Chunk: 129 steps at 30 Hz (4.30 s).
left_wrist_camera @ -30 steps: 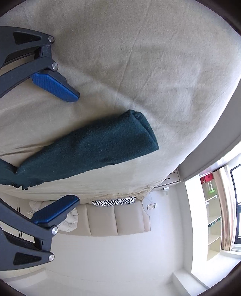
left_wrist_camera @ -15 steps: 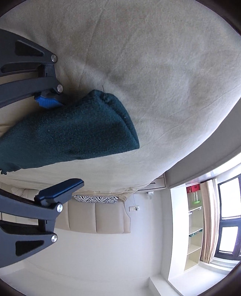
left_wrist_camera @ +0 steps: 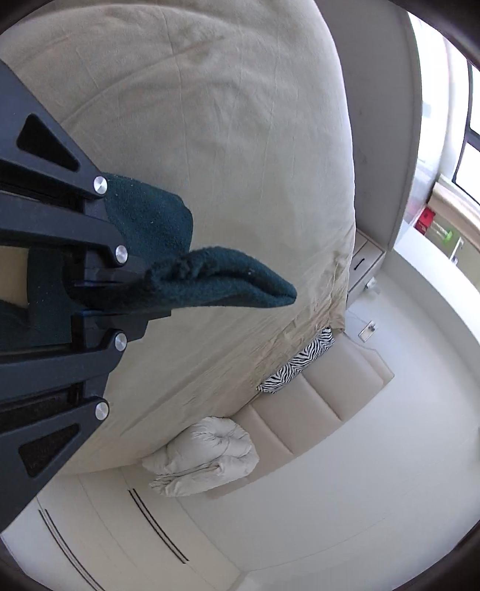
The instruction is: Fold small clothes
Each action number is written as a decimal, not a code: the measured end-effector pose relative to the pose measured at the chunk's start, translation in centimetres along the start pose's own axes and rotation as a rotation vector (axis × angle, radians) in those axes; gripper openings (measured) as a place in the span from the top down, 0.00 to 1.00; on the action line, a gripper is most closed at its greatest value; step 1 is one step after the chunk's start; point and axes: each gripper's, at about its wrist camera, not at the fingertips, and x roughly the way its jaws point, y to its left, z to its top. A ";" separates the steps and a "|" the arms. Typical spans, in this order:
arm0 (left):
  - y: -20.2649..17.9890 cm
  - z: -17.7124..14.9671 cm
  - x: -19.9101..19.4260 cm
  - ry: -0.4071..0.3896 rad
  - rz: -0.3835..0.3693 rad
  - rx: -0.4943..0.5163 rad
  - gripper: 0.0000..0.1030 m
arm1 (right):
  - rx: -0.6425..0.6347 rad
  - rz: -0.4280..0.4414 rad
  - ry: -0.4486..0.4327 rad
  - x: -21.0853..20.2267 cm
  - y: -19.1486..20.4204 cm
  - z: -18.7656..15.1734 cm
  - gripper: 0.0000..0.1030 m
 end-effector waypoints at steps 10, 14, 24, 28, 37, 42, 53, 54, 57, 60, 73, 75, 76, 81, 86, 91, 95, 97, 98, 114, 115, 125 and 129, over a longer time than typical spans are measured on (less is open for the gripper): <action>-18.2 -22.6 9.4 0.144 0.256 0.996 0.92 | 0.148 -0.028 0.005 -0.6 -9.3 3.6 0.32; -17.9 -27.4 10.6 0.138 0.383 1.211 0.92 | 0.196 -0.013 0.055 1.4 -12.3 4.4 0.32; -18.9 -30.9 9.2 -0.062 0.542 1.554 0.92 | 0.235 0.007 0.128 6.6 -11.9 3.1 0.32; -18.7 -32.2 8.8 -0.107 0.551 1.642 0.90 | 0.237 0.032 0.133 8.1 -11.1 4.1 0.32; -18.7 -33.4 8.5 -0.137 0.529 1.789 0.90 | 0.185 0.128 0.192 11.2 -9.1 6.2 0.32; -17.8 -33.1 8.1 -0.115 0.509 1.772 0.90 | 0.182 0.180 0.251 14.2 -7.8 7.2 0.32; -16.8 -32.6 7.9 -0.112 0.467 1.719 0.89 | 0.217 0.361 0.524 22.4 -4.0 7.5 0.32; -16.8 -32.5 7.8 -0.112 0.463 1.715 0.89 | 0.220 0.368 0.534 22.9 -3.8 7.6 0.37; -16.7 -32.3 7.4 -0.107 0.453 1.706 0.86 | 0.208 0.366 0.576 24.2 -3.1 7.6 0.69; -16.5 -31.4 6.0 -0.093 0.430 1.657 0.57 | 0.141 0.310 0.580 24.8 -2.2 7.6 0.90; -11.5 -13.6 3.2 0.207 0.100 0.709 0.78 | 0.026 0.026 0.298 19.3 -6.2 17.0 0.93; -9.2 -10.6 3.9 0.232 0.080 0.556 0.91 | 0.034 -0.008 0.274 18.5 -7.3 18.0 0.93; -8.1 -9.3 4.1 0.240 0.067 0.494 0.91 | 0.038 -0.021 0.266 18.1 -7.9 18.4 0.93; -6.4 -6.1 5.1 0.251 0.010 0.360 0.92 | 0.042 -0.079 0.250 16.0 -11.8 19.7 0.93; -7.0 -6.7 7.1 0.287 -0.043 0.333 0.94 | 0.071 -0.111 0.251 15.2 -14.6 19.5 0.93; -7.9 -7.5 9.8 0.341 -0.095 0.307 0.94 | 0.094 -0.125 0.257 14.6 -15.9 18.6 0.93; -7.8 -7.6 11.5 0.365 -0.099 0.290 0.94 | 0.108 -0.135 0.257 14.5 -16.3 18.0 0.93; -7.5 -7.5 12.1 0.372 -0.097 0.290 0.94 | 0.121 -0.135 0.254 14.5 -16.5 17.9 0.93; -7.5 -7.5 12.4 0.376 -0.096 0.296 0.94 | 0.127 -0.131 0.254 14.3 -16.6 17.8 0.93; -5.8 -7.5 20.4 0.541 -0.145 0.221 0.97 | 0.226 -0.083 0.279 16.2 -18.5 17.6 0.93; -5.3 -7.3 20.9 0.551 -0.170 0.182 0.97 | 0.231 -0.079 0.280 16.2 -18.6 17.6 0.93; -3.4 -7.4 18.3 0.583 -0.318 0.049 0.88 | 0.323 -0.009 0.271 15.7 -20.1 17.1 0.92; -3.9 -7.9 16.1 0.563 -0.396 0.019 0.87 | 0.312 -0.001 0.254 14.6 -19.6 17.0 0.91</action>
